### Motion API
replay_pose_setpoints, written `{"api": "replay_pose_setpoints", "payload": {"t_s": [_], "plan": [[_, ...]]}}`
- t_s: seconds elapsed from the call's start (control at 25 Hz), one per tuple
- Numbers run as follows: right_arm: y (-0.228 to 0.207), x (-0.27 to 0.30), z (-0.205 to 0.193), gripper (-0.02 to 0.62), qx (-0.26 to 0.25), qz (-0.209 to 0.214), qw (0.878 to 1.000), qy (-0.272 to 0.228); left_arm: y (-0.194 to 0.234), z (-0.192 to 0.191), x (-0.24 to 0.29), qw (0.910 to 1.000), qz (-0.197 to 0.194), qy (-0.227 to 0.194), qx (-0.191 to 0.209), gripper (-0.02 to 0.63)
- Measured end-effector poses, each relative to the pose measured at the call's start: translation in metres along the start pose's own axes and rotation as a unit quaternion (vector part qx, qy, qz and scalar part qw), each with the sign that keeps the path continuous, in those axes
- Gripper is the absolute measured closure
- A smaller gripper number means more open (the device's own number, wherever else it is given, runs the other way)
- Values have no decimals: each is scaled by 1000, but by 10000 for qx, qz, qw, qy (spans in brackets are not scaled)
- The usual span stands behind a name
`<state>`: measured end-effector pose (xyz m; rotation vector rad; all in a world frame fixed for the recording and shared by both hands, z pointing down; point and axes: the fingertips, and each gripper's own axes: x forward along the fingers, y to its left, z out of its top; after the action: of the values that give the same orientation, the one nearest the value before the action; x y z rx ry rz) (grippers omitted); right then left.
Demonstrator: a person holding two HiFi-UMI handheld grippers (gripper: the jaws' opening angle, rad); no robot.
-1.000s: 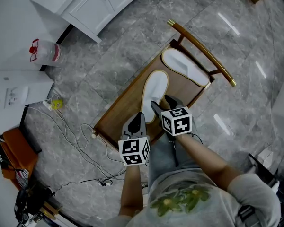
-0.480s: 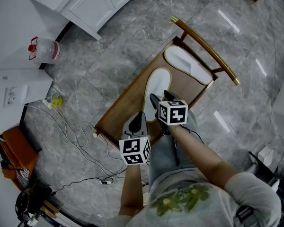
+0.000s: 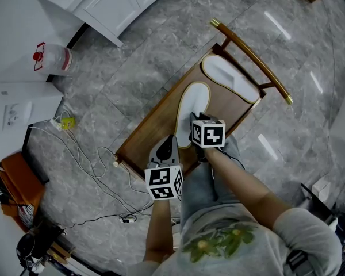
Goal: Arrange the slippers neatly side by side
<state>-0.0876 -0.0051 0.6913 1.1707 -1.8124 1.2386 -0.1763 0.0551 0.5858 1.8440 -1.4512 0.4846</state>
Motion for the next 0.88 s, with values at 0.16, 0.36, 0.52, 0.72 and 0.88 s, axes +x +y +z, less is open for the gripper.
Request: {"api": "replay_pose_setpoints", "payload": {"t_s": [0.16, 0.36, 0.52, 0.72, 0.88], "plan": [[-3, -2, -3, 560, -60, 31, 9999, 115, 1, -1, 1, 10000, 11, 5, -12, 591], [4, -7, -1, 561, -445, 211, 9986, 200, 1, 1, 3, 10000, 10, -10, -38, 591], [10, -13, 1, 561, -733, 404, 9959, 332, -4, 3, 3, 10000, -8, -25, -40, 591], [12, -22, 10, 560, -1340, 541, 9885, 433, -11, 9, 5, 10000, -22, -58, -46, 591], [12, -27, 18, 560, -2254, 598, 9708, 563, -14, 12, 8, 9999, -1, -72, -74, 591]]}}
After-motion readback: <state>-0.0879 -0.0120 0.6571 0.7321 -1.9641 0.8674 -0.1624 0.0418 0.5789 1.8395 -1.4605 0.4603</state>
